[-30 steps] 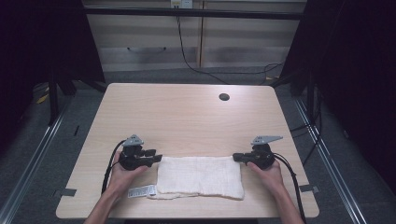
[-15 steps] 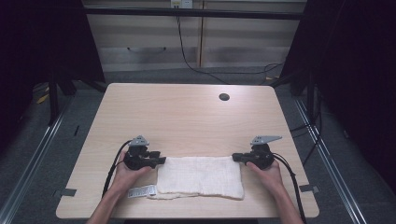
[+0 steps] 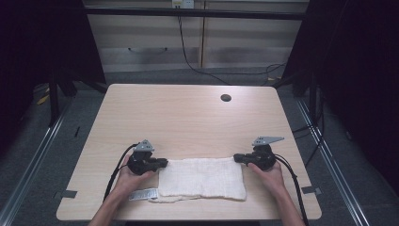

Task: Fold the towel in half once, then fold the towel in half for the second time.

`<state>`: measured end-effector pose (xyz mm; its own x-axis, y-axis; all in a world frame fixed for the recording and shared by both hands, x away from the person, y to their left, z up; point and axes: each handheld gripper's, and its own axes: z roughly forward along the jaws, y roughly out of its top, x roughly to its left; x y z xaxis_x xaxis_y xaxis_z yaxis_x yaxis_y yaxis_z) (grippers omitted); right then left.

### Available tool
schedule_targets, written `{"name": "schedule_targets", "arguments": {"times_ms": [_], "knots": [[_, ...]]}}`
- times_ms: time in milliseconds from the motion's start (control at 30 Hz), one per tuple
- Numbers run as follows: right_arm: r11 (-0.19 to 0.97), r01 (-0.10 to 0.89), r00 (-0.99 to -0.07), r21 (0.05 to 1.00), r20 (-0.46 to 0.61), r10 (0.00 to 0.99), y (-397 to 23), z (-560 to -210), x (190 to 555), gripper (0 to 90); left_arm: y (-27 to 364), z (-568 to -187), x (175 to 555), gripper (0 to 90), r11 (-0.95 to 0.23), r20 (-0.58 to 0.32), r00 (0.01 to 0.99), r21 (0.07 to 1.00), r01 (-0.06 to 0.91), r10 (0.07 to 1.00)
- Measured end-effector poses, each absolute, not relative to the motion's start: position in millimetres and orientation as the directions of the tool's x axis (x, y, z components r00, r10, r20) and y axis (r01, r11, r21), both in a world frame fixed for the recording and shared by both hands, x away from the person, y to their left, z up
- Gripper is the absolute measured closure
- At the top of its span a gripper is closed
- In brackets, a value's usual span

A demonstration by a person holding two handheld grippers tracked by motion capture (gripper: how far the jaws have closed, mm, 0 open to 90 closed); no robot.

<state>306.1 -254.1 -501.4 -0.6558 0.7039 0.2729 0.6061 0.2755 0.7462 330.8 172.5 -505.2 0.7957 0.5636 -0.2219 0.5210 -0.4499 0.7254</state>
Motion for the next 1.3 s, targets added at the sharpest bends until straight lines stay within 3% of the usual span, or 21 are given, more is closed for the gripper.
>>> {"name": "schedule_targets", "arguments": {"times_ms": [1000, 1300], "knots": [[0.294, 0.524, -0.700, 0.799, 0.208, 0.683, -245, -464, 320, 87.3, 184, -464, 344, 85.3, -0.311, -0.253, 0.780, 0.813, 0.492, 0.573], [0.289, 0.505, -0.699, 0.813, 0.189, 0.690, -244, -447, 331, 87.3, 184, -437, 359, 85.3, -0.296, -0.222, 0.774, 0.834, 0.466, 0.592]]}}
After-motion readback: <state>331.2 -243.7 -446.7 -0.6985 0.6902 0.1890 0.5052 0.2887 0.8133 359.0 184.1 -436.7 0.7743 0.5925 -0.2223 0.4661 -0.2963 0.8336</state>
